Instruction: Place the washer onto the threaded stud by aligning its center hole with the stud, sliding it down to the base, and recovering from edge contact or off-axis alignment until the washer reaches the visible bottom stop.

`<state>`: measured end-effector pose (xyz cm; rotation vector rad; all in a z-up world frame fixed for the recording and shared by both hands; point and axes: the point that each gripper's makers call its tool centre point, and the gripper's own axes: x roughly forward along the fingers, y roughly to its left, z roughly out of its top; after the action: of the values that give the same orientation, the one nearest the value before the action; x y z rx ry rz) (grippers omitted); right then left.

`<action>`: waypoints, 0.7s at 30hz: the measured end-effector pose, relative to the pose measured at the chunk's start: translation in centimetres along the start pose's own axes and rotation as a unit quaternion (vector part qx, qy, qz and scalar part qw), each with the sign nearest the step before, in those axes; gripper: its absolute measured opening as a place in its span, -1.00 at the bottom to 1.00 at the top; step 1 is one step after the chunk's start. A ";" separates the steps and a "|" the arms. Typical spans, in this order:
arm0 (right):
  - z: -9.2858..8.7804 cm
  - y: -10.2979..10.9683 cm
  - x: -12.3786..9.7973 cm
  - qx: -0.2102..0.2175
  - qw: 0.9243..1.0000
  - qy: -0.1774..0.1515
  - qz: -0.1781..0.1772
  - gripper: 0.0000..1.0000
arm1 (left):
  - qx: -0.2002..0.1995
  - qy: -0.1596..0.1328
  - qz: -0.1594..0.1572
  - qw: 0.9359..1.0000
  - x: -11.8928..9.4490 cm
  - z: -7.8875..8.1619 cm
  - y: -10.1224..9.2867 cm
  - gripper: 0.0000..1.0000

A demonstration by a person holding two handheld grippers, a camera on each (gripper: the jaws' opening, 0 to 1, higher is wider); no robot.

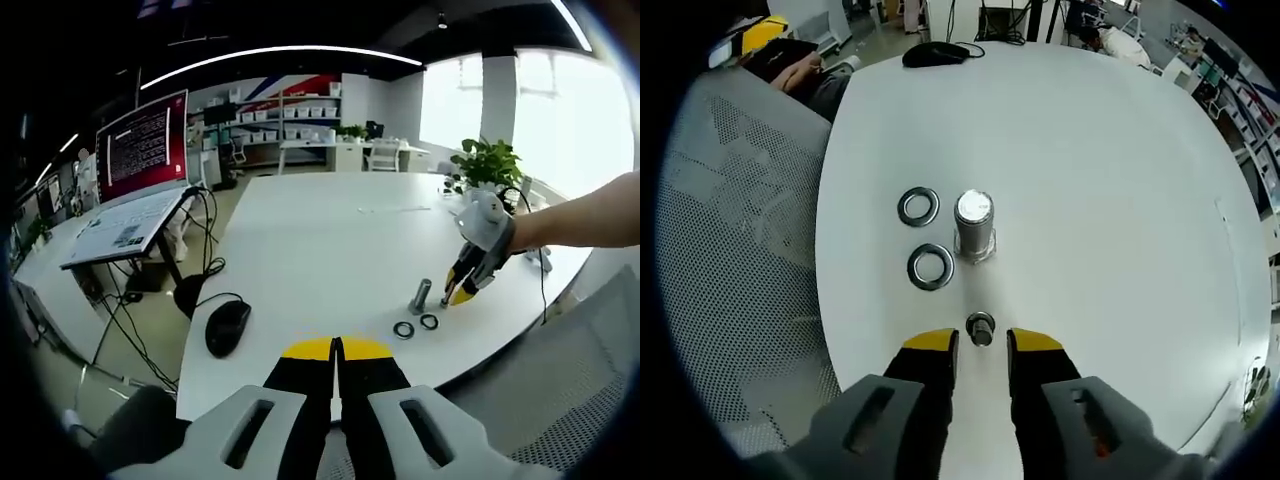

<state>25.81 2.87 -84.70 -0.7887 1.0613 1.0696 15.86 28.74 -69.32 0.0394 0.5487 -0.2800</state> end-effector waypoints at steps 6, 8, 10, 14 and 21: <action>-2.1 -1.2 -0.8 0.010 1.000 0.010 -0.008 -0.54 | -0.002 0.001 -0.002 1.000 0.0 0.0 -0.1 -1.00; -3.0 -1.5 -0.9 0.018 1.000 0.014 -0.009 -0.53 | -0.002 0.000 -0.001 1.000 0.0 0.0 0.0 -1.00; -3.7 -1.7 -1.0 0.026 0.999 0.017 -0.010 -0.53 | -0.002 -0.001 0.000 1.000 0.0 0.0 0.0 -1.00; -4.7 -1.8 -0.9 0.033 0.999 0.024 -0.012 -0.53 | -0.003 -0.004 0.001 1.000 -0.1 0.1 0.0 -1.00; -5.1 -2.1 -0.5 0.057 0.998 0.021 -0.015 -0.53 | -0.004 -0.007 0.002 1.000 -0.1 0.2 0.1 -1.00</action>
<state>26.26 -2.54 -85.86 -0.7348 1.1321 0.9620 15.90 28.80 -69.10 0.0312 0.5360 -0.2740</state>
